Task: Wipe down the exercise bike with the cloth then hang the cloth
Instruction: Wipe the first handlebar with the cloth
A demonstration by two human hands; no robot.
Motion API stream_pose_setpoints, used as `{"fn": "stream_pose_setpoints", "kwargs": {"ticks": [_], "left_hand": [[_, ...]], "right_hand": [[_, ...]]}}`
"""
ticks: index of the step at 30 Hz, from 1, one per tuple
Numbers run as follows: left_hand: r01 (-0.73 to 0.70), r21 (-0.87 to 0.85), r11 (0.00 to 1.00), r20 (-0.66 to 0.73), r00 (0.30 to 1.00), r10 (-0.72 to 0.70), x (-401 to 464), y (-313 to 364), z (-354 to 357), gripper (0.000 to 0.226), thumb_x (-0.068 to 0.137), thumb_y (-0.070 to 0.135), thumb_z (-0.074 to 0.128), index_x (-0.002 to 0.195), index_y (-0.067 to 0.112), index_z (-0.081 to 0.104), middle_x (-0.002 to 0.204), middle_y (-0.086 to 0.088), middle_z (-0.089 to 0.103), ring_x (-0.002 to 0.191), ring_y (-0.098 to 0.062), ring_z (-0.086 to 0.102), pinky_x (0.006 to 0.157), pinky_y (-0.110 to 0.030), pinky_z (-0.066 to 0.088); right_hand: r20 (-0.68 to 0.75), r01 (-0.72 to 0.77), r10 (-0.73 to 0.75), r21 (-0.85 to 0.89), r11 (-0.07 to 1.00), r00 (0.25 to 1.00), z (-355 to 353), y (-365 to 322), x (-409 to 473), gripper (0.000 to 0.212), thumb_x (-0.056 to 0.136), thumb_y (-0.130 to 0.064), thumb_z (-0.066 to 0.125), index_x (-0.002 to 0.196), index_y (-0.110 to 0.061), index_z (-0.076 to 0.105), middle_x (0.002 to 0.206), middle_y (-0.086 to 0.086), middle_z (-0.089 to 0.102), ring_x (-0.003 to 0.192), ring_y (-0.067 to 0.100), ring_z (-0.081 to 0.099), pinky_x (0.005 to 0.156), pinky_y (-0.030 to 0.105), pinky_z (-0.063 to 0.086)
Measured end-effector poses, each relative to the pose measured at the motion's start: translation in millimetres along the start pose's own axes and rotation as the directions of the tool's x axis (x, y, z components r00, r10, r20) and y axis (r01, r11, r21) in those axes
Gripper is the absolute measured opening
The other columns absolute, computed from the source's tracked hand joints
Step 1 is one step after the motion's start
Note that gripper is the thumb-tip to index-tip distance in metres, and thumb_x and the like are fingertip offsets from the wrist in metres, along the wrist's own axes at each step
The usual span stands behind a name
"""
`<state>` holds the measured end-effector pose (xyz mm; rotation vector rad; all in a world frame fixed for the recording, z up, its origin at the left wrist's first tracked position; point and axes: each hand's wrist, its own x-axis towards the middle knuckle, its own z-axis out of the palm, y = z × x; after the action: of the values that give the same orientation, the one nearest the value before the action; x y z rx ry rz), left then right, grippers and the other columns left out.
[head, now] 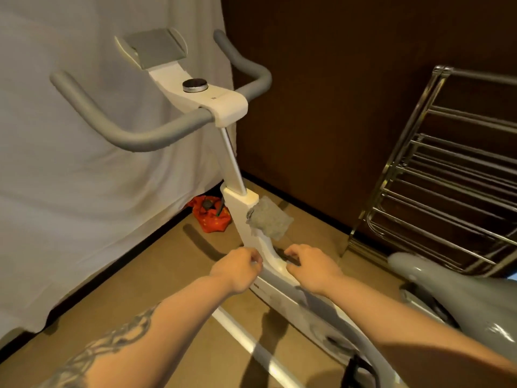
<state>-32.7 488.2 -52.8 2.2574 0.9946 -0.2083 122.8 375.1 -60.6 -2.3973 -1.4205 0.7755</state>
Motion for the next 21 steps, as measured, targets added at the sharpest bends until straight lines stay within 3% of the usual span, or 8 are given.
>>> {"fn": "stream_pose_setpoints", "kwargs": {"ticks": [9, 14, 21], "left_hand": [[-0.090, 0.038, 0.995, 0.032, 0.996, 0.089, 85.5, -25.3, -35.9, 0.028, 0.095, 0.027, 0.048, 0.120, 0.022, 0.059, 0.126, -0.003, 0.058, 0.112, -0.024, 0.056, 0.093, -0.037, 0.048], [-0.122, -0.004, 0.992, 0.042, 0.992, 0.122, 136.1, -42.6, -54.5, 0.023, 0.095, 0.025, 0.051, 0.116, 0.023, 0.061, 0.121, -0.004, 0.060, 0.110, -0.025, 0.057, 0.094, -0.041, 0.048], [-0.257, -0.006, 0.966, -0.063, 0.965, 0.256, 194.0, -55.4, -53.3, 0.028, 0.096, 0.015, 0.050, 0.121, 0.017, 0.062, 0.124, -0.003, 0.057, 0.113, -0.021, 0.055, 0.095, -0.028, 0.041]], "right_hand": [[-0.031, -0.120, 0.122, 0.050, 0.991, 0.992, -4.9, -15.5, 73.3, 0.037, 0.093, -0.025, 0.051, 0.130, -0.025, 0.054, 0.134, -0.001, 0.056, 0.116, 0.020, 0.056, 0.094, 0.036, 0.048], [-0.057, -0.272, 0.280, 0.124, 0.954, 0.958, 6.5, -20.3, 122.1, 0.043, 0.091, -0.027, 0.056, 0.134, -0.030, 0.050, 0.135, -0.003, 0.055, 0.116, 0.019, 0.056, 0.096, 0.035, 0.048], [-0.175, -0.280, 0.301, 0.136, 0.950, 0.937, 16.4, -15.0, 182.1, 0.045, 0.086, -0.030, 0.061, 0.130, -0.033, 0.050, 0.124, -0.007, 0.055, 0.111, 0.017, 0.053, 0.092, 0.039, 0.052]]}}
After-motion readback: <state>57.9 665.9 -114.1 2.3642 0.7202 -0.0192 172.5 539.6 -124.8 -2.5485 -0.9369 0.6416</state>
